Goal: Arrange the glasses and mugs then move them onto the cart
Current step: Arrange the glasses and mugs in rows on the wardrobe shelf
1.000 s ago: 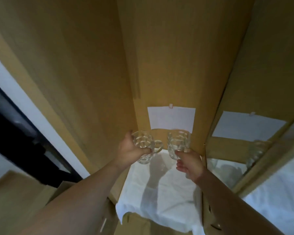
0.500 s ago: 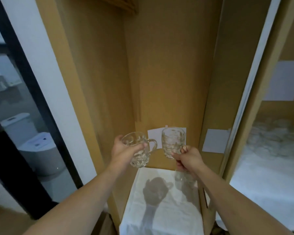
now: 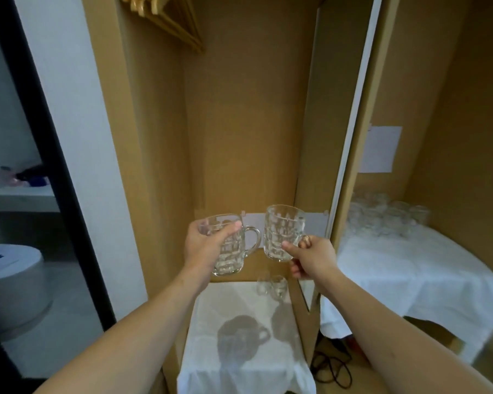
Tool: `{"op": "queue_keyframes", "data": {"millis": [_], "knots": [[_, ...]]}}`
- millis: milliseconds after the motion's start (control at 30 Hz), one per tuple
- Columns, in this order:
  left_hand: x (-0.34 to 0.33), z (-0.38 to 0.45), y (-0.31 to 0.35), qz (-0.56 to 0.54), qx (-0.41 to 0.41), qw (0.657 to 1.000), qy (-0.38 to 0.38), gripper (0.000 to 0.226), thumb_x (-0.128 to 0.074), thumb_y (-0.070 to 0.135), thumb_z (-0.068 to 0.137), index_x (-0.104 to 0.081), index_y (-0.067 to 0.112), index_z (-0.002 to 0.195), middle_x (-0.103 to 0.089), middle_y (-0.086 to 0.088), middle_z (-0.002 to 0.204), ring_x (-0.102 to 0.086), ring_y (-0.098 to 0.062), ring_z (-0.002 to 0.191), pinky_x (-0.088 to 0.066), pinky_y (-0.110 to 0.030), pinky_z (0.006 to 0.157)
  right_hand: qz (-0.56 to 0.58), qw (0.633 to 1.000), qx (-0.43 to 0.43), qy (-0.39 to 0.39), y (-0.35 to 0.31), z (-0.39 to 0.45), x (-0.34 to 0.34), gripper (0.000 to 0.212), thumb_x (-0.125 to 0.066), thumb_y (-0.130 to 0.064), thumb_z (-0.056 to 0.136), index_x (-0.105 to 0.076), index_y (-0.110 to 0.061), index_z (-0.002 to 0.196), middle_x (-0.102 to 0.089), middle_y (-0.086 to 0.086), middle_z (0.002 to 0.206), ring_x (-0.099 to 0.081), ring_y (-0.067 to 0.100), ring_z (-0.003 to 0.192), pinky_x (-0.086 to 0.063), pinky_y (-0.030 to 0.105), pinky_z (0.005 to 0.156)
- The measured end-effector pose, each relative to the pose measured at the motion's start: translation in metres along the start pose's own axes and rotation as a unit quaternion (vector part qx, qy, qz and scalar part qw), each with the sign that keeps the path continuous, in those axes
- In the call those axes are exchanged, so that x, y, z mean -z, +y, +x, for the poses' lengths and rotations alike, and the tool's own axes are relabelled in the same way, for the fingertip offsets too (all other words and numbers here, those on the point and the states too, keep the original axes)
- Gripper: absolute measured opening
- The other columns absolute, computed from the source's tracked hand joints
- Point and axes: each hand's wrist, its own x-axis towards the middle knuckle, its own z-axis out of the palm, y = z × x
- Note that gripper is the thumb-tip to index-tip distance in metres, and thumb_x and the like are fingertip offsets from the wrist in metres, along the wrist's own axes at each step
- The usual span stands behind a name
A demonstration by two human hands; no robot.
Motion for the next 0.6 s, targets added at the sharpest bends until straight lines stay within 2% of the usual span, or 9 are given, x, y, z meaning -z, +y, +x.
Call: {"op": "queue_keyframes", "data": {"millis": [33, 100, 167, 267, 367, 500, 600], "knots": [[-0.003, -0.007, 0.0, 0.008, 0.003, 1.0, -0.007, 0.088, -0.1, 0.047, 0.045, -0.053, 0.023, 0.117, -0.069, -0.001, 0.112, -0.074, -0.019, 0.09, -0.061, -0.034, 0.073, 0.005, 1.0, -0.001, 0.006, 0.002, -0.006, 0.005, 0.045, -0.082, -0.024, 0.084, -0.039, -0.016, 0.072, -0.057, 0.013, 0.06, -0.056, 0.024, 0.048, -0.056, 0.037, 0.054], [-0.01, -0.017, 0.002, 0.025, -0.003, 1.0, -0.017, 0.085, -0.098, 0.05, 0.048, -0.052, 0.026, 0.116, -0.065, -0.001, 0.117, -0.071, -0.022, 0.098, -0.061, -0.044, 0.084, 0.012, 1.0, -0.001, 0.018, 0.008, -0.016, 0.018, 0.046, -0.082, -0.023, 0.084, -0.039, -0.016, 0.07, -0.056, 0.012, 0.059, -0.054, 0.025, 0.049, -0.054, 0.036, 0.054], [-0.017, -0.029, 0.006, 0.029, -0.012, 0.999, -0.021, 0.081, -0.097, 0.051, 0.05, -0.051, 0.028, 0.113, -0.064, 0.0, 0.116, -0.07, -0.022, 0.099, -0.061, -0.046, 0.085, 0.008, 0.999, 0.003, 0.033, 0.013, -0.023, 0.032, 0.049, -0.082, -0.022, 0.084, -0.036, -0.017, 0.069, -0.055, 0.011, 0.058, -0.053, 0.024, 0.048, -0.053, 0.034, 0.051], [-0.031, -0.041, 0.013, 0.05, -0.017, 0.998, -0.032, 0.091, -0.094, 0.063, 0.044, -0.052, 0.028, 0.116, -0.066, 0.0, 0.114, -0.072, -0.021, 0.097, -0.061, -0.048, 0.084, 0.006, 0.999, 0.002, 0.051, 0.015, -0.03, 0.053, 0.045, -0.082, -0.022, 0.085, -0.038, -0.016, 0.074, -0.056, 0.013, 0.062, -0.056, 0.026, 0.052, -0.055, 0.034, 0.049], [-0.049, -0.049, 0.018, 0.045, -0.022, 0.998, -0.049, 0.081, -0.096, 0.049, 0.058, -0.052, 0.02, 0.119, -0.066, -0.003, 0.112, -0.073, -0.022, 0.095, -0.063, -0.047, 0.08, 0.018, 0.998, 0.011, 0.06, 0.018, -0.031, 0.078, 0.047, -0.081, -0.02, 0.086, -0.036, -0.016, 0.074, -0.052, 0.013, 0.063, -0.053, 0.025, 0.051, -0.054, 0.032, 0.05], [-0.087, -0.057, 0.018, 0.064, -0.03, 0.996, -0.062, 0.098, -0.092, 0.073, 0.04, -0.054, 0.025, 0.116, -0.067, -0.003, 0.115, -0.071, -0.024, 0.099, -0.061, -0.05, 0.082, 0.024, 0.998, 0.008, 0.057, 0.026, -0.03, 0.115, 0.042, -0.082, -0.021, 0.085, -0.041, -0.015, 0.076, -0.052, 0.014, 0.061, -0.051, 0.024, 0.053, -0.053, 0.034, 0.052], [-0.124, -0.074, 0.017, 0.061, -0.025, 0.994, -0.081, 0.092, -0.092, 0.072, 0.041, -0.054, 0.026, 0.111, -0.067, -0.002, 0.11, -0.071, -0.021, 0.098, -0.061, -0.049, 0.083, 0.029, 0.998, -0.002, 0.055, 0.036, -0.03, 0.149, 0.043, -0.082, -0.021, 0.084, -0.041, -0.015, 0.074, -0.05, 0.013, 0.061, -0.048, 0.024, 0.054, -0.051, 0.034, 0.053]]}}
